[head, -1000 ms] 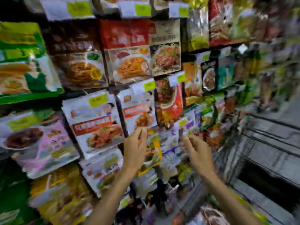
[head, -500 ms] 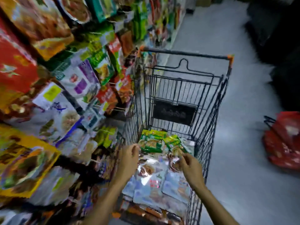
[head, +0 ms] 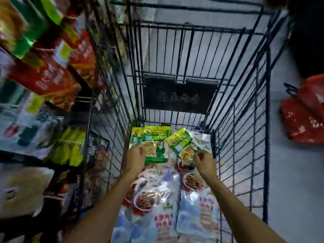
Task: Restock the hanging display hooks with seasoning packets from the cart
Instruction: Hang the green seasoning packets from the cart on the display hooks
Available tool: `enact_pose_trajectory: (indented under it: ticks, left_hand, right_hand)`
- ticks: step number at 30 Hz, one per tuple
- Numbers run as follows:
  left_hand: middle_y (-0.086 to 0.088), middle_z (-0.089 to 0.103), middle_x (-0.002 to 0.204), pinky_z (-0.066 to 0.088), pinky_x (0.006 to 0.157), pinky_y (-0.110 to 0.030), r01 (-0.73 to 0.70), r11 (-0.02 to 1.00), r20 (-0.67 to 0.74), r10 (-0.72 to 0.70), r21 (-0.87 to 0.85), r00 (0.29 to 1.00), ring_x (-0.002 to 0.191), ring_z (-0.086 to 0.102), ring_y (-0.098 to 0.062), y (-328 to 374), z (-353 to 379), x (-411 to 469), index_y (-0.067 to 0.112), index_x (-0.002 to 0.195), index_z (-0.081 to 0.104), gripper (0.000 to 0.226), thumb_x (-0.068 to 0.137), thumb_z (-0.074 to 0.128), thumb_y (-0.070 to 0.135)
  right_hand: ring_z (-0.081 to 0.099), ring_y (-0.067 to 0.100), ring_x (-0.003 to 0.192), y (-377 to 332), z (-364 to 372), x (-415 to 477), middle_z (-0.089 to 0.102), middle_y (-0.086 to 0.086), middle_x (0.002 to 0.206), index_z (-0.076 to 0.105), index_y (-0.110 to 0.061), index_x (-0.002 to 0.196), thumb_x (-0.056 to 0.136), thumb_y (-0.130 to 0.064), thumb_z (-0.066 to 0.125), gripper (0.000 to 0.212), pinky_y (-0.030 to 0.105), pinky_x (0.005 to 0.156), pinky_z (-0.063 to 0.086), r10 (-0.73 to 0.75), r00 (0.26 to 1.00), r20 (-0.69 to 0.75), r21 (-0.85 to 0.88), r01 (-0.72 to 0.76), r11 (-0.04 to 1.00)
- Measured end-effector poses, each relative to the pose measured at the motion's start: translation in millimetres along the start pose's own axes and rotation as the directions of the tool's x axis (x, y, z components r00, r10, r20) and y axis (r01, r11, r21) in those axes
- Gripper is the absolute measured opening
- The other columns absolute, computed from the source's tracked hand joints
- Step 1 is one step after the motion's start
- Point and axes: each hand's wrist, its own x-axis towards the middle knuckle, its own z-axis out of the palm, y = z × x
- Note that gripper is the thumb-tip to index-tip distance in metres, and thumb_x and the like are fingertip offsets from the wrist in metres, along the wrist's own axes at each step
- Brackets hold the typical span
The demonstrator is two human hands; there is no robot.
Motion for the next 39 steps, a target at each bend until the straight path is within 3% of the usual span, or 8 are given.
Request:
enact_pose_trajectory:
  ticks: [8, 14, 22, 25, 28, 32, 35, 39]
  left_hand:
    - [-0.022, 0.061, 0.113, 0.046, 0.086, -0.038, 0.075, 0.985, 0.005, -0.077, 0.155, 0.997, 0.102, 0.058, -0.034, -29, 57, 57, -0.003, 0.112, 0.060, 0.029, 0.095, 0.051, 0.018]
    - [-0.018, 0.047, 0.134, 0.042, 0.091, -0.040, 0.170, 0.908, -0.020, -0.176, 0.384, 0.984, 0.120, 0.047, -0.033, -24, 73, 73, 0.003, 0.132, 0.041, 0.056, 0.090, 0.060, 0.034]
    - [-0.015, 0.062, 0.113, 0.050, 0.077, -0.036, 0.302, 0.952, 0.042, -0.304, 0.050, 0.952, 0.102, 0.060, -0.030, -14, 67, 95, -0.002, 0.113, 0.060, 0.052, 0.071, 0.082, 0.017]
    - [-0.012, 0.062, 0.109, 0.045, 0.073, -0.030, 0.352, 0.934, 0.136, -0.341, -0.061, 0.930, 0.096, 0.056, -0.020, -13, 61, 99, -0.005, 0.098, 0.057, 0.043, 0.069, 0.084, 0.013]
    - [-0.017, 0.051, 0.137, 0.046, 0.096, -0.041, 0.395, 0.879, 0.230, -0.339, -0.269, 0.912, 0.123, 0.049, -0.034, -8, 55, 95, -0.002, 0.135, 0.044, 0.073, 0.071, 0.080, 0.003]
    - [-0.014, 0.036, 0.149, 0.040, 0.105, -0.042, 0.398, 0.839, 0.301, -0.296, -0.372, 0.907, 0.133, 0.039, -0.032, 0, 45, 80, 0.007, 0.146, 0.028, 0.084, 0.077, 0.075, 0.002]
    - [-0.014, 0.040, 0.146, 0.042, 0.089, -0.031, 0.374, 0.844, 0.254, -0.293, -0.384, 0.922, 0.129, 0.043, -0.031, 11, 29, 62, 0.007, 0.144, 0.032, 0.080, 0.078, 0.077, 0.014]
    - [-0.015, 0.055, 0.131, 0.043, 0.076, -0.028, 0.322, 0.829, 0.197, -0.259, -0.458, 0.946, 0.106, 0.055, -0.025, 30, -5, 34, 0.005, 0.124, 0.052, 0.050, 0.083, 0.072, 0.024]
  right_hand:
    - [0.056, 0.030, 0.106, 38, 27, 71, 0.061, 0.013, 0.111, 0.058, -0.007, 0.110, 0.087, -0.029, 0.066, 0.032, 0.041, 0.089, 0.048, -0.013, 0.998, 0.059, -0.223, 0.026, 0.974]
    - [0.053, 0.030, 0.116, 42, 34, 86, 0.057, 0.014, 0.125, 0.045, -0.007, 0.130, 0.082, -0.040, 0.070, 0.063, 0.040, 0.094, 0.045, 0.015, 0.997, 0.078, -0.345, 0.013, 0.938]
    - [0.048, 0.032, 0.117, 24, 24, 94, 0.051, 0.014, 0.124, 0.049, -0.009, 0.123, 0.071, -0.047, 0.079, 0.071, 0.039, 0.094, 0.039, 0.035, 0.999, -0.001, -0.488, -0.031, 0.872]
    - [0.057, 0.028, 0.096, 13, 15, 96, 0.060, 0.011, 0.106, 0.056, -0.012, 0.096, 0.072, -0.039, 0.080, 0.044, 0.034, 0.076, 0.044, 0.074, 0.997, 0.012, -0.400, -0.063, 0.914]
    - [0.057, 0.025, 0.079, 7, 4, 95, 0.060, 0.007, 0.090, 0.054, -0.012, 0.088, 0.071, -0.029, 0.083, 0.037, 0.028, 0.058, 0.039, 0.123, 0.991, 0.053, -0.225, -0.109, 0.968]
    - [0.059, 0.023, 0.078, -1, -14, 85, 0.061, 0.005, 0.091, 0.060, -0.010, 0.101, 0.076, -0.025, 0.079, 0.035, 0.029, 0.062, 0.046, 0.146, 0.986, 0.077, -0.099, -0.138, 0.985]
    - [0.058, 0.020, 0.076, -8, -27, 67, 0.061, 0.001, 0.088, 0.060, -0.012, 0.107, 0.082, -0.022, 0.074, 0.030, 0.027, 0.057, 0.043, 0.051, 0.998, 0.026, -0.038, -0.050, 0.998]
    - [0.066, 0.023, 0.080, -26, -52, 34, 0.065, 0.000, 0.083, 0.057, -0.019, 0.084, 0.082, -0.017, 0.073, 0.016, 0.039, 0.071, 0.057, 0.023, 0.999, 0.021, 0.157, -0.026, 0.987]
